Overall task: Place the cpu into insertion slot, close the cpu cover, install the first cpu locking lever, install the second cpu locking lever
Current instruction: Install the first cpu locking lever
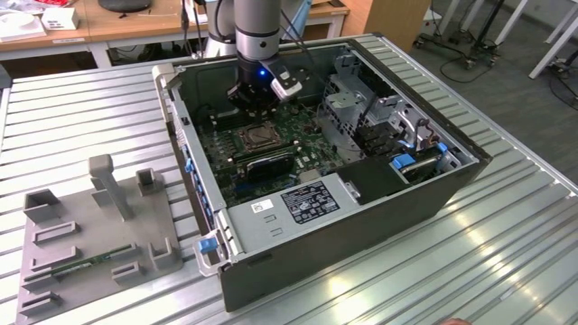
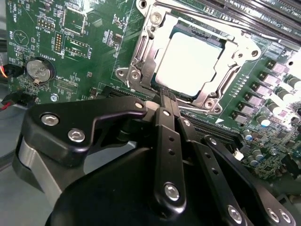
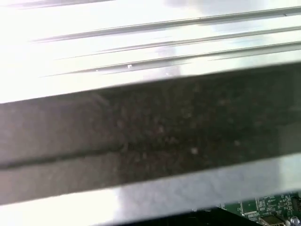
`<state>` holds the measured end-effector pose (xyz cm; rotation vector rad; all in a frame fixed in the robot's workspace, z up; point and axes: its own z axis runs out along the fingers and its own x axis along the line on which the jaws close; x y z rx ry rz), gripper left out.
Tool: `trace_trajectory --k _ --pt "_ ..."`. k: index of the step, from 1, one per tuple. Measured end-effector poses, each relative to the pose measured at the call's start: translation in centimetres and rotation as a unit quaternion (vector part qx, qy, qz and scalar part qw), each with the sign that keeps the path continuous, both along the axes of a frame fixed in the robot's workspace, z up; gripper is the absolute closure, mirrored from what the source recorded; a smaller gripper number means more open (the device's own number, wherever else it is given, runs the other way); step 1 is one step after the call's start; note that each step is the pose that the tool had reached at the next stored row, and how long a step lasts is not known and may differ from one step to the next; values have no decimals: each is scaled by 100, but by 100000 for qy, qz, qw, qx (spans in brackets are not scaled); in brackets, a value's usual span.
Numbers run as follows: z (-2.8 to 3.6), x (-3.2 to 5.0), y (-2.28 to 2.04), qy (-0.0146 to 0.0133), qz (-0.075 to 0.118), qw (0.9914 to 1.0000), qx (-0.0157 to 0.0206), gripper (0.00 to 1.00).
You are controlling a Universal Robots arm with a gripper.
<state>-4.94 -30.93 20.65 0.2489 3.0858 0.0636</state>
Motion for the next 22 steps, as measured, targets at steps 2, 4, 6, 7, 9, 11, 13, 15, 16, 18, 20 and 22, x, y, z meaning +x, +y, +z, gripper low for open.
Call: trace_trajectory --k 2,4,6,7,9,11,13,15,16,18,20,22 --pt "0 0 0 -8 5 100000 8 89" --pt "1 -1 0 -8 7 100000 2 89" --pt "1 -1 0 -8 2 100000 -4 89" --pt "1 -3 0 -24 -2 100000 -10 89" --pt "2 -11 0 -111 7 100000 -17 89" --pt "1 -25 0 -224 154 100000 -9 89" --pt "1 -37 0 -317 399 99999 -8 89" --pt "1 -47 0 -398 653 99997 -4 89" --pt "1 -50 0 -437 770 99996 -2 89" --pt "1 -53 0 -516 933 99994 54 89" --pt "2 -55 2 -569 1071 99992 244 89" --pt "1 -55 6 -609 1220 99990 483 89"
